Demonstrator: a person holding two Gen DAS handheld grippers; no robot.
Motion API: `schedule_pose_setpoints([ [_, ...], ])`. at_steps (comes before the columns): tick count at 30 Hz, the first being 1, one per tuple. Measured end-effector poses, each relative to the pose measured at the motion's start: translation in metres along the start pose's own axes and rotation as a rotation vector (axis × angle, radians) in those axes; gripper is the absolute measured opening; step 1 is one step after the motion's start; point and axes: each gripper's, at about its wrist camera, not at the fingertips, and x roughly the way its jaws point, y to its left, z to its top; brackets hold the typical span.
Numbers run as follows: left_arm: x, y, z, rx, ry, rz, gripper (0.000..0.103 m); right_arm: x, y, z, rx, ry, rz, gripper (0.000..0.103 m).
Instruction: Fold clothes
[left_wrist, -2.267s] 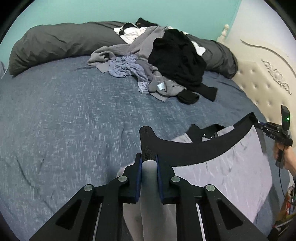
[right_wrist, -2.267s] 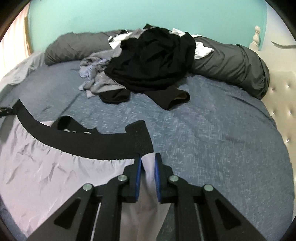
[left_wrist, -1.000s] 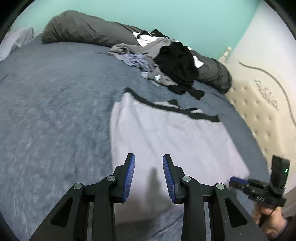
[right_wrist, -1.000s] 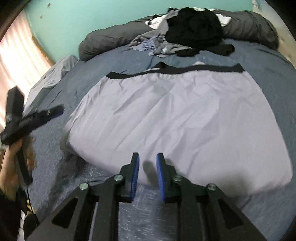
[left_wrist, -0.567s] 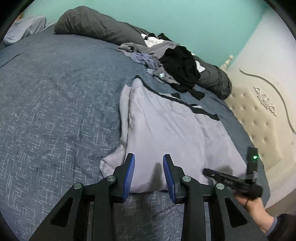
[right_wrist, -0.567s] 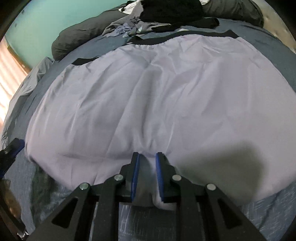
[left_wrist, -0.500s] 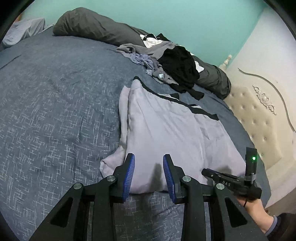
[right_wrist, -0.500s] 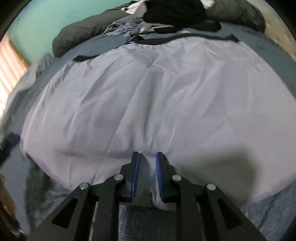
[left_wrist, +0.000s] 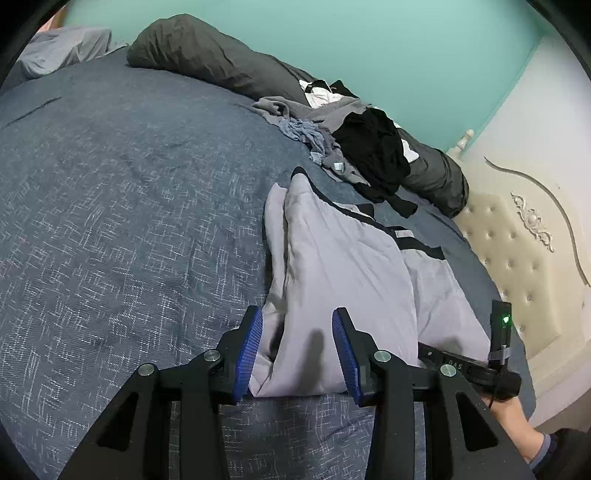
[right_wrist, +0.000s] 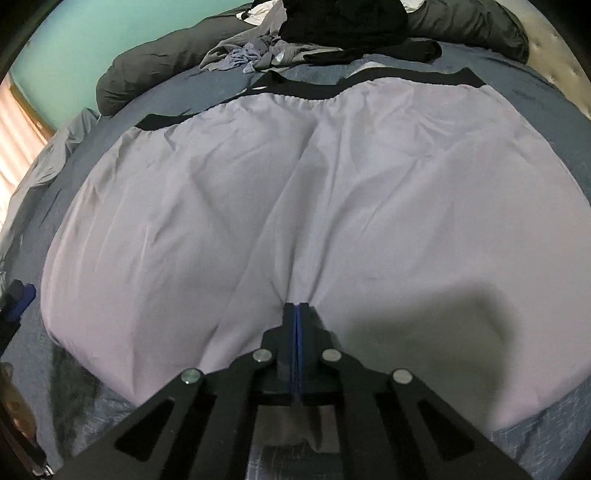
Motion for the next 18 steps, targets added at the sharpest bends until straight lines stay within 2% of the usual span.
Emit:
schedule_pose_setpoints([
  [5,0.004,0.004,-0.002,-0.01,0.016,-0.008,0.043,-0.011,0.009,0.019,-0.044,-0.027,-0.029,0.0],
  [8,0.005,0.004,-0.001,-0.015,0.016,-0.011,0.043,0.012,0.009,0.029,-0.038,0.04,-0.037,0.0],
  [10,0.004,0.004,-0.001,-0.018,0.013,-0.015,0.043,0.016,0.008,0.036,-0.033,0.038,-0.04,0.0],
  [13,0.005,0.003,-0.002,-0.013,0.018,-0.021,0.043,0.013,0.009,0.055,-0.047,0.024,-0.063,0.0],
  [18,0.007,0.005,-0.004,-0.024,0.025,-0.021,0.043,0.031,-0.003,0.1,-0.002,0.058,-0.09,0.0],
])
